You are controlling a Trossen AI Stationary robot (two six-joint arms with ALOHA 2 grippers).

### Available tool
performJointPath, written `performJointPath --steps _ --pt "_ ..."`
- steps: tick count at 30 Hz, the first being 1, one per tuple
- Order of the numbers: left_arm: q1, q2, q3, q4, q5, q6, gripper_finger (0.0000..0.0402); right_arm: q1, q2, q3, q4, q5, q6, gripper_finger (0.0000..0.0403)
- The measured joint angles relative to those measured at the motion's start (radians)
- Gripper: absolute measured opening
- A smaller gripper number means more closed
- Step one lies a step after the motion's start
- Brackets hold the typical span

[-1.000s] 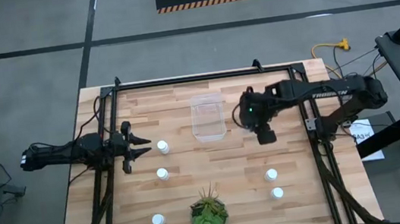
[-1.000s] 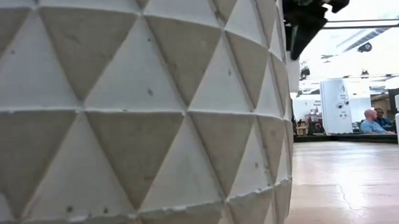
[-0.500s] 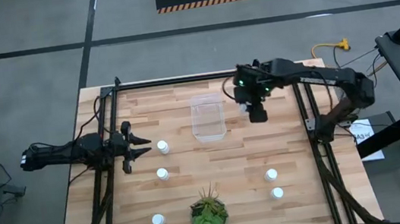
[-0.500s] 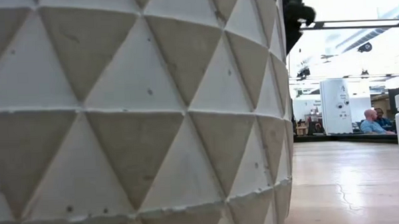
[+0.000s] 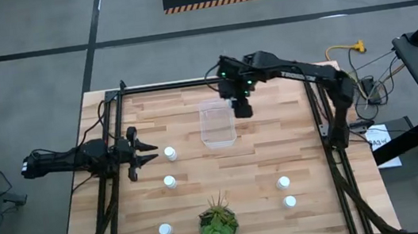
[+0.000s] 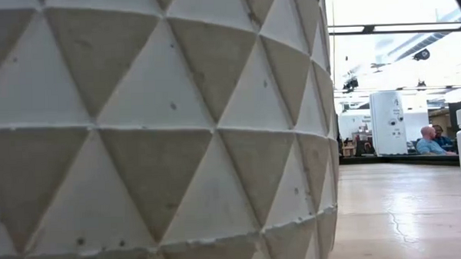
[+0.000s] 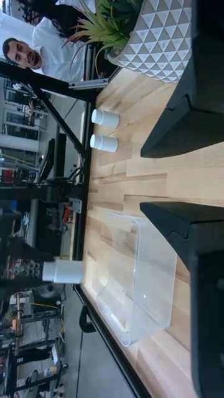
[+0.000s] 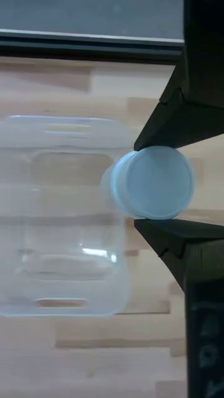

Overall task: Pick and place pill bottles into a basket
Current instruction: Put the white pill bottle into the transparent bin

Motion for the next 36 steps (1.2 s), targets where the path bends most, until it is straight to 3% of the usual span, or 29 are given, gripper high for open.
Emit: performJointPath --steps 12,28,36 --pt "0.0 0.0 0.0 0.0 0.0 0.0 0.0107 -0.006 0.244 0.239 -0.089 -0.001 -0.048 0.0148" --pt "0.0 0.001 0.0 0.0 0.0 0.0 0.0107 -0.06 0.268 0.231 -0.061 -0.045 -0.066 0.0148" --pt "0.0 0.0 0.0 0.0 0.0 0.0 0.0107 -0.063 0.267 0.156 0.009 -0.047 -0.091 0.0148"
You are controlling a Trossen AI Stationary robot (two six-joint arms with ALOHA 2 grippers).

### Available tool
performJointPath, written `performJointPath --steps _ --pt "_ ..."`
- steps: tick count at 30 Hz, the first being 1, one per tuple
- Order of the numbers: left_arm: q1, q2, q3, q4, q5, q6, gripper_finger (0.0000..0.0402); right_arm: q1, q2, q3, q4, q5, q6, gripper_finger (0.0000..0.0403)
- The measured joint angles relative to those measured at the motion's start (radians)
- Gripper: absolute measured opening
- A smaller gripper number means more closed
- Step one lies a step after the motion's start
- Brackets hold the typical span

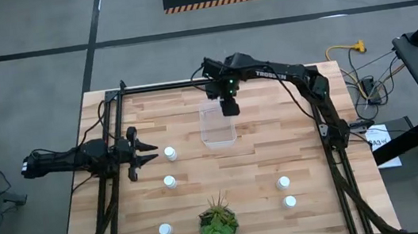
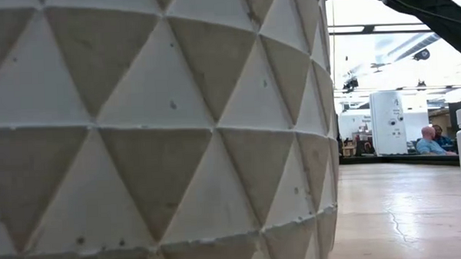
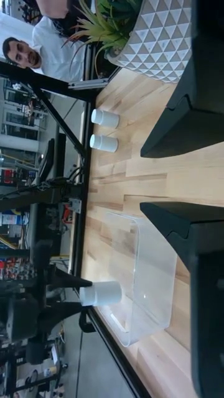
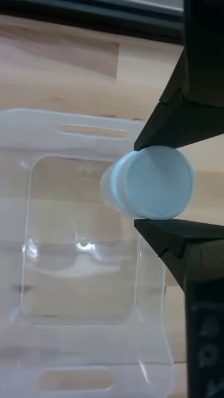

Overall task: Pick and place pill bottles into a basket
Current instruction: Put the white pill bottle into the transparent bin

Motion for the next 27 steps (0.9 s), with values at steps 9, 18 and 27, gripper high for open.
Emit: performJointPath --steps 9,18,27 --pt "0.0 0.0 0.0 0.0 0.0 0.0 0.0107 -0.003 -0.002 -0.111 0.097 0.001 -0.023 0.0148" --pt "0.0 0.0 0.0 0.0 0.0 0.0 0.0107 -0.003 -0.005 -0.186 0.156 0.04 -0.043 0.0148" --pt "0.0 0.0 0.0 0.0 0.0 0.0 0.0107 -0.006 -0.009 -0.212 0.186 0.072 -0.052 0.0148"
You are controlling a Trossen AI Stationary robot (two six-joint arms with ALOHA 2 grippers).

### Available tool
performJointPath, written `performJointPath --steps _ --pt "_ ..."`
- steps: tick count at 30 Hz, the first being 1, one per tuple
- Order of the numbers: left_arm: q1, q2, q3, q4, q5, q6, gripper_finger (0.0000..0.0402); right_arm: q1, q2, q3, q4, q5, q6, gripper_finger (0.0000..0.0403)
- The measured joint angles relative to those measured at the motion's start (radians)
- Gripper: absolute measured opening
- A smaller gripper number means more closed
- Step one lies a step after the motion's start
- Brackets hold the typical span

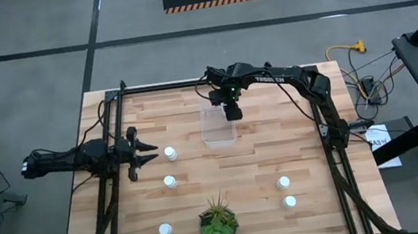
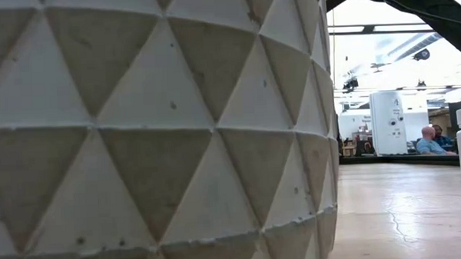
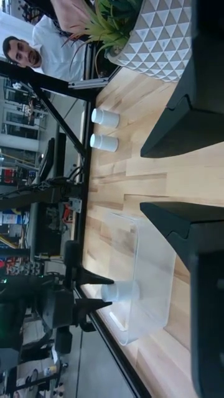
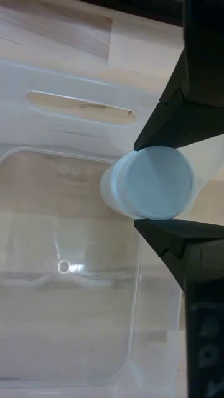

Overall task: Pick and place pill bottles into a basket
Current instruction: Put the white pill bottle into the transparent bin

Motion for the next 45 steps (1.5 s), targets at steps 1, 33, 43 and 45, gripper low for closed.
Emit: performJointPath --steps 1,33,43,45 --pt "0.0 0.0 0.0 0.0 0.001 0.0 0.0107 0.0 0.0 0.001 -0.001 0.001 0.0 0.0148" --pt "0.0 0.0 0.0 0.0 0.0 0.0 0.0107 0.0 -0.01 0.002 -0.006 0.013 -0.004 0.0207" --pt "0.0 0.0 0.0 0.0 0.0 0.0 0.0107 0.0 -0.012 0.049 -0.054 0.013 -0.001 0.021" --pt "0.0 0.0 0.0 0.0 0.0 0.0 0.0107 0.0 -0.013 0.073 -0.087 0.012 0.0 0.021"
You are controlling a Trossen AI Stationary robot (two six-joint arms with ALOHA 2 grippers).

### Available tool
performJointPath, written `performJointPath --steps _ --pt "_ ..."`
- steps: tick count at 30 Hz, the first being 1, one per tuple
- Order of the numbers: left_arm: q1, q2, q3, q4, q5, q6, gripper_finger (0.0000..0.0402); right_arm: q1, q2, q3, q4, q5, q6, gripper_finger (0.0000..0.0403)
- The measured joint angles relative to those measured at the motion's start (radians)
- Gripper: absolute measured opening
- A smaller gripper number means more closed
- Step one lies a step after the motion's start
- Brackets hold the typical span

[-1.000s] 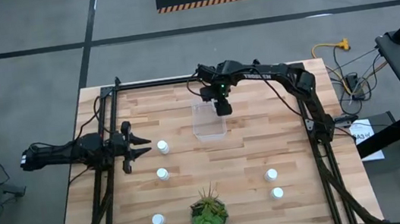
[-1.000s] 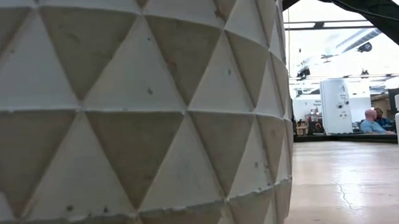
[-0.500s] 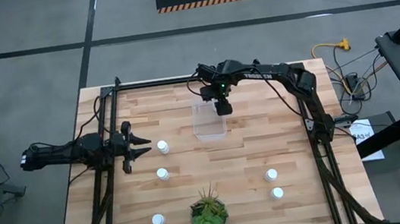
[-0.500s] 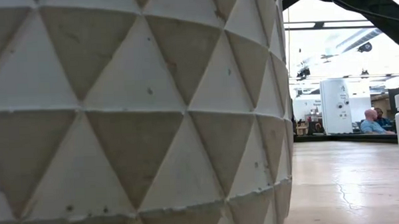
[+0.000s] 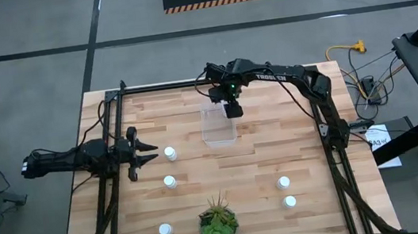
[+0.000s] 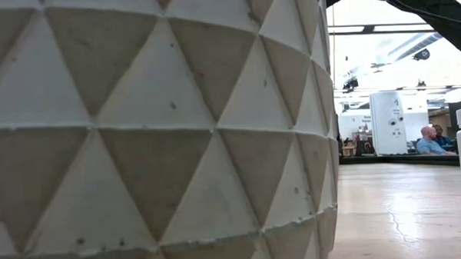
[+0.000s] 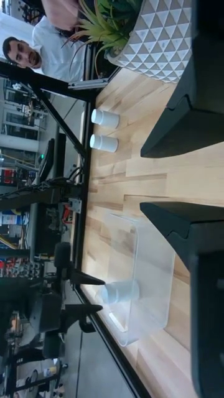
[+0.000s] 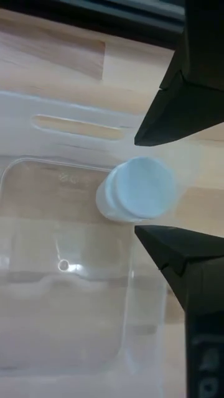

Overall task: Pick and place pill bottles into a basket
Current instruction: Put the white pill bottle into the transparent bin

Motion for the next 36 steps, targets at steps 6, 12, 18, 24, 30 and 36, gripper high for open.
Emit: performJointPath --steps 6,12,18,24,30,36 --pt "0.0 0.0 0.0 0.0 0.0 0.0 0.0107 0.0 0.0 0.091 -0.112 -0.001 0.026 0.021" --pt "0.0 0.0 0.0 0.0 0.0 0.0 0.0107 0.006 -0.003 0.155 -0.226 -0.04 0.051 0.021" --pt "0.0 0.0 0.0 0.0 0.0 0.0 0.0107 0.03 -0.021 0.146 -0.3 -0.151 0.091 0.021" --pt "0.0 0.0 0.0 0.0 0.0 0.0 0.0107 0.092 -0.062 0.12 -0.352 -0.161 0.133 0.021" --pt "0.0 0.0 0.0 0.0 0.0 0.0 0.0107 0.179 -0.175 0.034 -0.352 -0.161 0.178 0.021" --pt "0.0 0.0 0.0 0.0 0.0 0.0 0.0107 0.282 -0.343 -0.134 -0.273 -0.161 0.28 0.021"
